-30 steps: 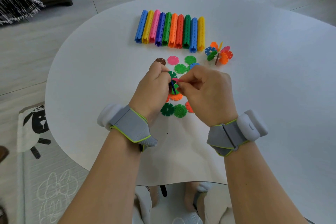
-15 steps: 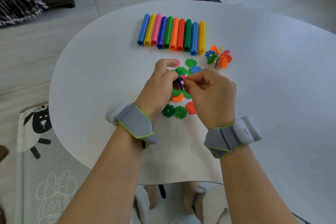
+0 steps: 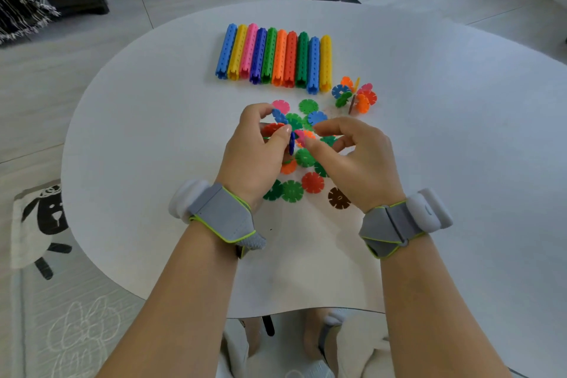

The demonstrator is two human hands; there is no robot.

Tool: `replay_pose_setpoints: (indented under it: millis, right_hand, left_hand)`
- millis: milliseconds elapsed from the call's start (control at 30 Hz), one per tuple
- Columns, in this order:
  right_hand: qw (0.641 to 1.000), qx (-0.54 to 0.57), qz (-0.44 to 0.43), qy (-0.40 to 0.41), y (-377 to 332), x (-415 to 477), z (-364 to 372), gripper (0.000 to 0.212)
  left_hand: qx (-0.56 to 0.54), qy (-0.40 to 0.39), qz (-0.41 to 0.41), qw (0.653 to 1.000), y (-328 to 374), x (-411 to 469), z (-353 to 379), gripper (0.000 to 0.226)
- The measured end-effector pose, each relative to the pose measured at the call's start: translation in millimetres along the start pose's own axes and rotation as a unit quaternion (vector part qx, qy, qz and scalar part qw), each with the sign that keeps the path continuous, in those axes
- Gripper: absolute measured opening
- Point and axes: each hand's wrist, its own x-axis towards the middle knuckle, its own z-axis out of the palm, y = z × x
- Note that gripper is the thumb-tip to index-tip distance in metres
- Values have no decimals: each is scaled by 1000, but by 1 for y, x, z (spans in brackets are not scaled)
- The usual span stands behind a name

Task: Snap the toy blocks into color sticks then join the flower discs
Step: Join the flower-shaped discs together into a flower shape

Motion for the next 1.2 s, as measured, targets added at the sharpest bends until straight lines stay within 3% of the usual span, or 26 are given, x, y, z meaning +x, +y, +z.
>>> replay_pose_setpoints:
  millis: [133,267,400,533,767,867,1067,1200]
  right_hand:
    - [999,-12,16,27,9,6,-3,17]
    - [988,-115,68,75,20,21,2,22]
    - [979,-160,117,54,21,35,5,36]
    - [974,-183,133,24,19,42,8,33]
    - [974,-156,162,-6,14,44,10,24]
    - [985,-109,132,6,10,38,4,10]
    - [997,70,35,-1,-2,15,-5,13]
    - [994,104,6,-30,-5,4,-9,20]
  left_hand:
    - [-18,-8,-7,1000,3,4,3,21]
    - [-42,-34,-19,998,5,10,6,20]
    - [-28,-53,-24,998,5,13,7,21]
    - [-32,-69,-28,997,4,15,2,24]
    - [-35,-65,-7,997,0,13,-4,38]
    - [-50,-58,-15,997,0,11,-7,36]
    - [-66,-47,-43,996,2,7,-5,35]
    - [-109,-44,-50,992,6,4,-4,26]
